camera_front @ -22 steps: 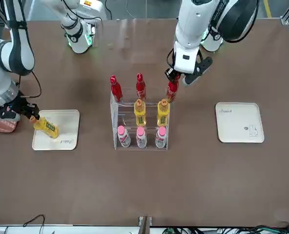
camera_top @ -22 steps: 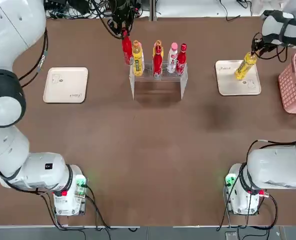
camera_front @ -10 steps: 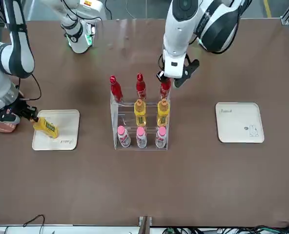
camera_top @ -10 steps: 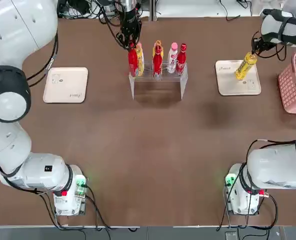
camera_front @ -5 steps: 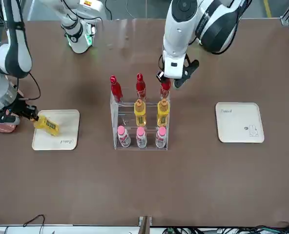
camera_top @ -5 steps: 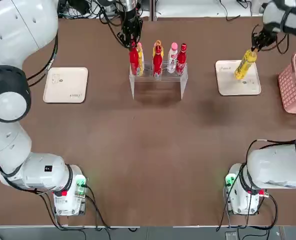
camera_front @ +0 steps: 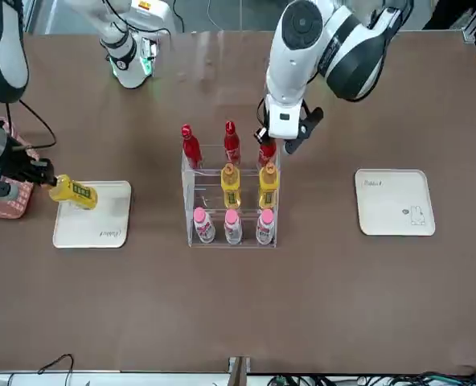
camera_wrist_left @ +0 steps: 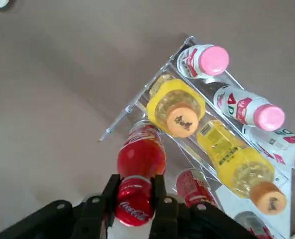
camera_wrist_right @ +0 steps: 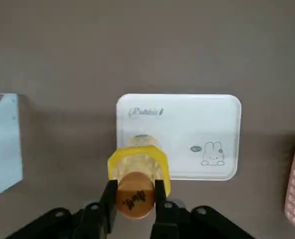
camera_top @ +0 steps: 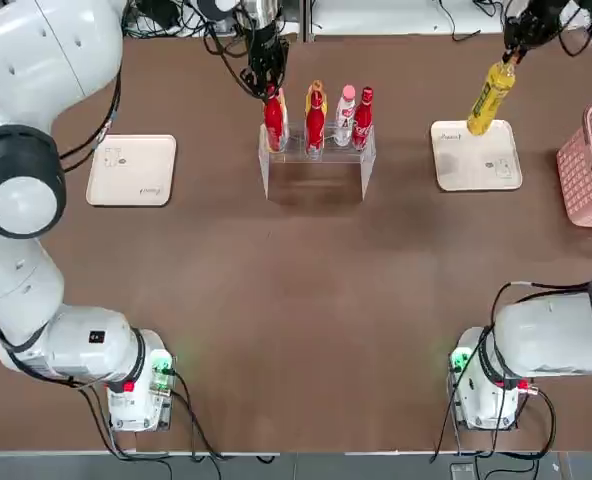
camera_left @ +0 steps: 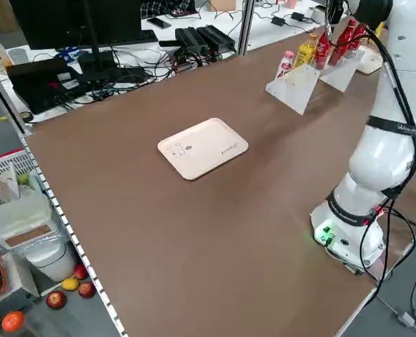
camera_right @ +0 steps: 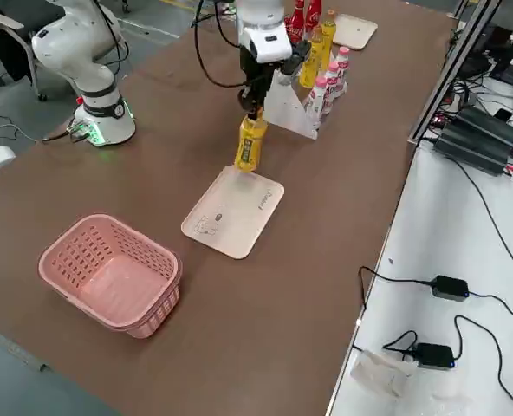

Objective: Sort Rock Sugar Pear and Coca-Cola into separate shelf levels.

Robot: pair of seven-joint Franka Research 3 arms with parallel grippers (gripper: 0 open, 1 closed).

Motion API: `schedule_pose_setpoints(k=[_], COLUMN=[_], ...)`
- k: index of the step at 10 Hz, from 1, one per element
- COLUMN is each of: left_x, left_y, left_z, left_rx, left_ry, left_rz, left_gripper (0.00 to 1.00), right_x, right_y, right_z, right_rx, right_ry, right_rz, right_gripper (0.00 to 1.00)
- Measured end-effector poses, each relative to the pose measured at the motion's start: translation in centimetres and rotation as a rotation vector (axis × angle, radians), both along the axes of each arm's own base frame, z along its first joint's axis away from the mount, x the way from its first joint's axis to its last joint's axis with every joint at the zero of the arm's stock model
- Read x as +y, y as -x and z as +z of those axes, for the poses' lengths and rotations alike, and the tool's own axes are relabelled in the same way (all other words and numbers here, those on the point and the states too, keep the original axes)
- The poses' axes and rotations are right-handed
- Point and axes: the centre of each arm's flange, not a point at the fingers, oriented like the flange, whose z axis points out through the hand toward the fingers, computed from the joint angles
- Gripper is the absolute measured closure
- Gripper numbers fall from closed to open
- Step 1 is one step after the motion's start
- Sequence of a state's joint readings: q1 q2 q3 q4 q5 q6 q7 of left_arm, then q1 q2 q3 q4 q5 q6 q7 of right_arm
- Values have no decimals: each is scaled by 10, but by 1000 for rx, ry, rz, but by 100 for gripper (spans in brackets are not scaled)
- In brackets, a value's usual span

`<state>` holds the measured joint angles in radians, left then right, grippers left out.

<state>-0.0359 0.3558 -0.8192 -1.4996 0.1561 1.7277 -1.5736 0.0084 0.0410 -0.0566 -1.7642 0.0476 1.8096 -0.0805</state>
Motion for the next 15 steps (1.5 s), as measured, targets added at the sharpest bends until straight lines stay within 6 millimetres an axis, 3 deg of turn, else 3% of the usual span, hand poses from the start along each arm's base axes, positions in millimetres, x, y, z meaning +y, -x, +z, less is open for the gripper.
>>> schedule_pose_setpoints(k=[3,5,7,8,9,12,14,15], left_x=[0,-1,-1,0,2,6,12,23], left_y=[1,2,2,2,1,-3,-9,-18], left_z=[0,0,0,0,-2,-2,7,23], left_rx=[0,-2,-4,-7,-7,-6,-22,-35], left_ry=[-8,-11,-13,-18,-27,-30,-21,-20], left_rz=[-4,-7,-8,-9,-8,1,15,32], left_gripper=[68,68,67,66,56,12,1,0], right_x=[92,154,206,232,259,323,348,354], right_y=[1,8,11,12,13,17,21,23], right_z=[71,93,101,100,94,58,42,40], right_rx=[-45,-66,-74,-70,-59,-1,23,27], right_ry=[-79,-104,-128,-133,-132,-112,-101,-99], right_rz=[-21,-7,22,38,47,72,70,68], right_gripper=[66,66,66,66,66,66,66,66])
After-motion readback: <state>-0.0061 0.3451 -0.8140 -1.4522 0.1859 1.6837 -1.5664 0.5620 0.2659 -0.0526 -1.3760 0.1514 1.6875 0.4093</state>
